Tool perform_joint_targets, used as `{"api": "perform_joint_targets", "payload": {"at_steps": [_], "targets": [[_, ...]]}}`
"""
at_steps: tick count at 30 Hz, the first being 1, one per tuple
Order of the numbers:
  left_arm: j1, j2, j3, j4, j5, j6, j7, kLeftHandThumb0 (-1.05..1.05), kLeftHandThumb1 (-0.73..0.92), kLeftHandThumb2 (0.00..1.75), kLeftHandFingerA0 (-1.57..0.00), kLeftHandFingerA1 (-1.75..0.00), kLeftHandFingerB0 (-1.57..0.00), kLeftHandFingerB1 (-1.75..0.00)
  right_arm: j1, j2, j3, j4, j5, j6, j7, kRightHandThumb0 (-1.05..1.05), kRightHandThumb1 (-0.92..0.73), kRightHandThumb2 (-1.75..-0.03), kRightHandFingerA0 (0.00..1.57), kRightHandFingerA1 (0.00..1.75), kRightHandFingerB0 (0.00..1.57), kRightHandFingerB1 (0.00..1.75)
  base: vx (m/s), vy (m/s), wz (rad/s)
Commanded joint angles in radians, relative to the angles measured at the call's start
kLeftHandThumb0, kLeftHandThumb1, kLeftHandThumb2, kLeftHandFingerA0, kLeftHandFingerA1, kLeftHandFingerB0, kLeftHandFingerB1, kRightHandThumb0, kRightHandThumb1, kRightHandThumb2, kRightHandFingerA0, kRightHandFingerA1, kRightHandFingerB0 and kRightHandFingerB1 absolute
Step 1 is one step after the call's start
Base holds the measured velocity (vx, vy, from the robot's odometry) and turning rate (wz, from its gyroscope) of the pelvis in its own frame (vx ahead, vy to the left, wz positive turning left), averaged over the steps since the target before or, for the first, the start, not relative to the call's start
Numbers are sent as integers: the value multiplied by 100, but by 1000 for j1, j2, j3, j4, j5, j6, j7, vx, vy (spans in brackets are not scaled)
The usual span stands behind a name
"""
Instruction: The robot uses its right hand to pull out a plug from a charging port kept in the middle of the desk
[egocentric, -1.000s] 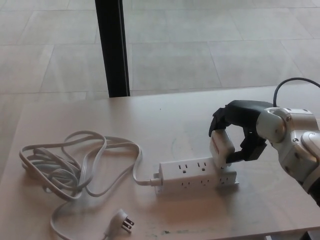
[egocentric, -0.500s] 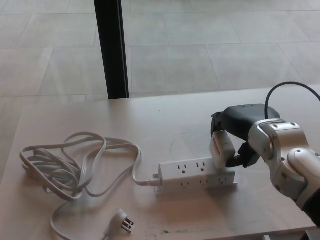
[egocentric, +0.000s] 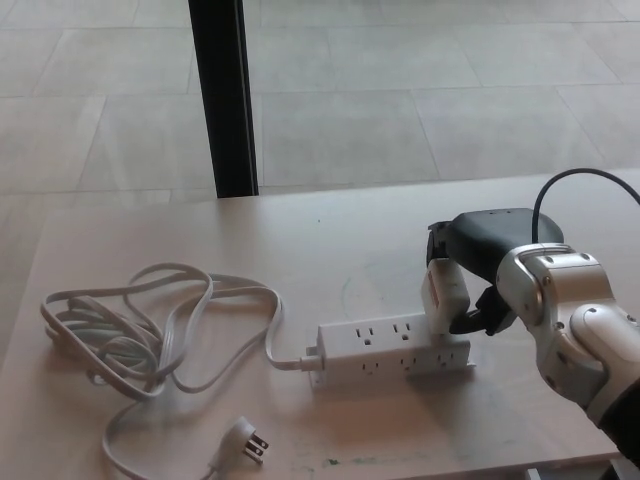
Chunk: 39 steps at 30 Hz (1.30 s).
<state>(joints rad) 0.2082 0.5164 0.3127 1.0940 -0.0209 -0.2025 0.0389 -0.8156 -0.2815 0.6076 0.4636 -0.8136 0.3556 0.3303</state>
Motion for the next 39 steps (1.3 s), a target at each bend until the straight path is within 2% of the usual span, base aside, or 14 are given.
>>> {"api": "perform_joint_targets", "payload": {"at_steps": [1, 4, 7, 16, 17, 18, 19, 28, 29, 31, 32, 35, 36, 39], "targets": [[6, 19, 15, 2, -20, -30, -22, -66, 67, 61, -75, -66, -58, -45, -9, -9, -9, 10, -31, 26, -15, -44, -71, -74, 90, 174, 72, 131, 0, 0, 0], [7, 19, 15, -1, -13, -28, -14, -66, 68, 60, -75, -71, -61, -46, -26, -7, -18, 19, -24, 37, 7, -44, -74, -73, 87, 170, 64, 104, 0, 0, 0], [15, 20, 12, -7, -8, -38, -18, -69, 70, 61, -81, -76, -63, -47, -46, -28, -49, 10, 5, -3, 23, -41, -71, -76, 90, 174, 70, 121, 0, 0, 0], [9, 33, 10, -4, 0, -43, -3, -67, 72, 60, -81, -81, -65, -48, -148, -57, -62, 54, 11, -38, 116, -45, -69, -73, 86, 174, 73, 106, 0, 0, 0], [-1, 35, 13, 5, -2, -34, -1, -66, 71, 61, -78, -71, -62, -45, -161, -60, -71, 62, 23, -35, 127, -48, -50, -102, 116, 132, 83, 103, 0, 0, 0], [-7, 37, 13, 11, -3, -29, 0, -66, 71, 61, -80, -74, -62, -46, -169, -65, -79, 64, 32, -36, 139, -52, -51, -101, 117, 135, 85, 111, 0, 0, 0], [-7, 38, 12, 10, -1, -29, 2, -66, 72, 62, -78, -69, -61, -45, -174, -69, -81, 65, 33, -38, 145, -44, -67, -72, 91, 175, 75, 134, 0, 0, 0], [-3, 39, 12, 9, -3, -34, 1, -68, 73, 62, -78, -70, -65, -49, -189, -115, -99, 40, 38, -52, 188, -42, -57, -83, 89, 175, 80, 136, 0, 0, 0], [0, 38, 12, 7, -1, -38, 3, -68, 73, 62, -75, -65, -64, -48, -191, -118, -102, 46, 39, -56, 186, -37, -52, -85, 107, 172, 85, 130, 0, 0, 0], [5, 37, 15, -2, -6, -38, -1, -70, 73, 63, -75, -64, -59, -47, -184, -130, -111, 45, 48, -70, 181, -42, -59, -84, 93, 175, 88, 132, 0, 0, 0], [3, 37, 15, 3, -6, -40, 1, -68, 73, 62, -76, -65, -56, -45, -176, -140, -116, 39, 53, -76, 185, -42, -59, -86, 94, 175, 91, 111, 0, 0, 0], [-7, 38, 16, 17, -6, -43, 1, -69, 73, 62, -79, -72, -61, -47, -167, -165, -110, 38, 43, -79, 202, -40, -61, -79, 89, 175, 85, 121, 0, 0, 0], [-6, 37, 18, 11, -8, -40, 3, -69, 73, 60, -83, -80, -62, -47, -126, -193, -99, 39, 25, -87, 191, -40, -60, -81, 89, 169, 87, 96, 0, 0, 0], [-10, 36, 21, 20, -10, -44, -1, -69, 72, 62, -78, -67, -61, -46, -83, -222, -74, 55, 3, -74, 201, -38, -64, -77, 83, 164, 72, 77, 0, 0, 0]]}}
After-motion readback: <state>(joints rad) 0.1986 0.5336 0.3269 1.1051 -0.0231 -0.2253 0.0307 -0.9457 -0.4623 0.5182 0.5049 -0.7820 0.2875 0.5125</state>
